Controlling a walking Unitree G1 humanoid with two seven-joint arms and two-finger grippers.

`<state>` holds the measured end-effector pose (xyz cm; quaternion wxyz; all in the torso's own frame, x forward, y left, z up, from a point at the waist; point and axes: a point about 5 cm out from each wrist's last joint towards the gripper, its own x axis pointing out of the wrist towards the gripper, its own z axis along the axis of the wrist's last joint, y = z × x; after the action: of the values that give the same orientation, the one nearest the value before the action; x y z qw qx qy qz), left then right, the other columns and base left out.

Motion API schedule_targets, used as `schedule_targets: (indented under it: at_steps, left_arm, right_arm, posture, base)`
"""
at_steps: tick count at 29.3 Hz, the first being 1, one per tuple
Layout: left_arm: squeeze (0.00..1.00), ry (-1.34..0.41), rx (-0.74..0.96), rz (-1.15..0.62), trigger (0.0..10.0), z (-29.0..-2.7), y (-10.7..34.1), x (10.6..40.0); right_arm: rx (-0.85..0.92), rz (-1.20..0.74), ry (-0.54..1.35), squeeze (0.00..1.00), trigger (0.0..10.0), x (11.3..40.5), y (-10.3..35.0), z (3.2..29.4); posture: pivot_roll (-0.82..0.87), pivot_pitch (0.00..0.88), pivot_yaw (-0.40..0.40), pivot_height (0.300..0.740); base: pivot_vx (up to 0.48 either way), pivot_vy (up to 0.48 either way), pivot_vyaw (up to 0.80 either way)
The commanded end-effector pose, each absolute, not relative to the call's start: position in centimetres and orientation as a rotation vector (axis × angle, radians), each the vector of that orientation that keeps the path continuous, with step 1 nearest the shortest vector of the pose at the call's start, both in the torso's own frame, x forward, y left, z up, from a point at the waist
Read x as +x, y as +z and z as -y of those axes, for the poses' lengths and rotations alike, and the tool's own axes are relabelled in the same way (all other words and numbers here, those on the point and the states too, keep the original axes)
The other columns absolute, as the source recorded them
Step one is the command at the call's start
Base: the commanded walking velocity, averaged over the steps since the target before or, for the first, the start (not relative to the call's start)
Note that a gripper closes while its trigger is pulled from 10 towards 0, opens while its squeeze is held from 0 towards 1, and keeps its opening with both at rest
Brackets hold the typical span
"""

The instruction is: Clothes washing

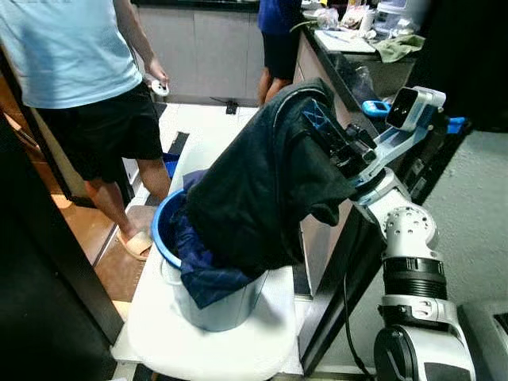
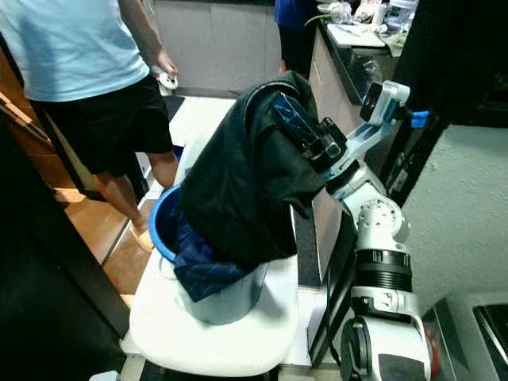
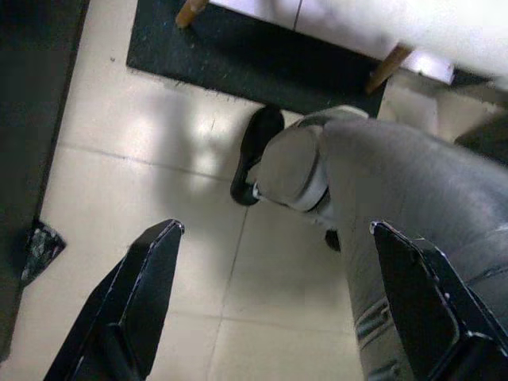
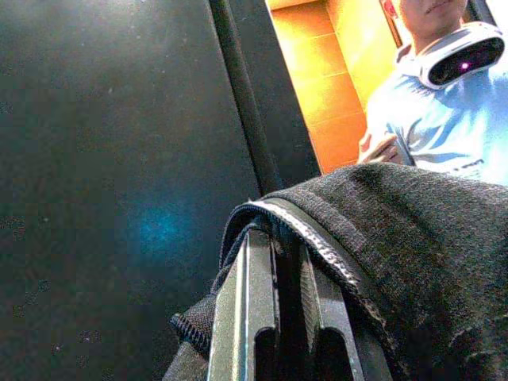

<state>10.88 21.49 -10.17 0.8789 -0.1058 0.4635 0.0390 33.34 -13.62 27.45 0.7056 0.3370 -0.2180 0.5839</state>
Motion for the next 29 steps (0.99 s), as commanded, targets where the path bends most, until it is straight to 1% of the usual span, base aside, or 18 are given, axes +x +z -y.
schedule_targets:
  at_steps: [1,2,3,4,5,9,12,14,18,21,22,23,26,29]
  left_arm:
    - [0.0,0.09,-0.211,-0.99,10.0,-21.9,-10.3,10.4]
    - [0.0,0.09,-0.211,-0.99,10.0,-21.9,-10.3,10.4]
    - [0.0,0.087,-0.211,-0.993,10.0,-21.8,-10.3,10.4]
    - [0.0,0.087,-0.211,-0.993,10.0,-21.8,-10.3,10.4]
    - [0.0,0.082,-0.21,-0.997,10.0,-21.7,-10.3,10.4]
    - [0.0,0.078,-0.212,-0.997,10.0,-21.6,-10.3,10.4]
    - [0.0,0.088,-0.224,-0.989,10.0,-21.6,-10.3,10.5]
    - [0.0,0.089,-0.225,-0.987,10.0,-21.6,-10.3,10.5]
    - [0.0,0.082,-0.225,-0.986,10.0,-21.5,-10.3,10.5]
    - [0.0,0.081,-0.225,-0.985,10.0,-21.5,-10.3,10.5]
    - [0.0,0.078,-0.226,-0.985,10.0,-21.4,-10.3,10.5]
    - [0.0,0.078,-0.226,-0.985,10.0,-21.4,-10.3,10.5]
    - [0.0,0.074,-0.228,-0.982,10.0,-21.3,-10.3,10.5]
    - [0.0,0.073,-0.229,-0.981,10.0,-21.2,-10.3,10.5]
  right_arm:
    - [0.726,0.555,1.318,0.0,0.0,32.9,28.9,13.8]
    - [0.726,0.555,1.318,0.0,0.0,32.9,28.9,13.8]
    - [0.72,0.551,1.26,0.0,0.0,33.5,29.1,13.8]
    - [0.72,0.551,1.26,0.0,0.0,33.5,29.1,13.8]
    - [0.697,0.531,1.161,0.0,0.0,34.4,29.4,13.8]
    - [0.651,0.505,1.114,0.0,0.0,34.9,29.4,13.5]
    - [0.591,0.481,1.079,0.0,0.0,35.1,29.5,13.1]
    - [0.583,0.478,1.058,0.0,0.0,35.2,29.7,13.1]
    - [0.516,0.494,0.941,0.0,0.0,36.0,30.9,13.2]
    - [0.502,0.505,0.91,0.0,0.0,36.1,31.4,13.2]
    - [0.489,0.541,0.848,0.0,0.0,36.5,32.7,13.4]
    - [0.489,0.541,0.848,0.0,0.0,36.5,32.7,13.4]
    - [0.455,0.605,0.768,0.0,0.0,36.7,35.0,13.7]
    - [0.442,0.62,0.743,0.0,0.0,36.8,35.5,13.8]
  posture:
    - [0.19,0.0,-0.048,0.74]
    - [0.19,0.0,-0.048,0.74]
    - [0.18,0.0,-0.047,0.74]
    - [0.18,0.0,-0.047,0.74]
    - [0.18,0.0,-0.047,0.74]
    - [0.18,0.0,-0.047,0.74]
    - [0.18,0.0,-0.049,0.74]
    - [0.18,0.0,-0.049,0.74]
    - [0.18,0.0,-0.048,0.74]
    - [0.18,0.0,-0.048,0.74]
    - [0.18,0.0,-0.047,0.74]
    - [0.18,0.0,-0.047,0.74]
    - [0.17,0.0,-0.047,0.74]
    - [0.17,0.0,-0.047,0.74]
  base:
    - [-0.326,0.0,0.0]
    - [-0.326,0.0,0.0]
    - [-0.334,0.0,0.0]
    - [-0.334,0.0,0.0]
    - [-0.33,0.0,0.0]
    - [-0.331,0.0,0.0]
    - [-0.109,0.0,-0.8]
    - [0.0,0.0,-0.8]
    - [0.0,0.0,-0.8]
    - [0.0,0.0,-0.8]
    - [0.0,0.0,-0.8]
    - [0.0,0.0,-0.8]
    - [0.0,0.0,-0.8]
    - [0.0,0.0,-0.8]
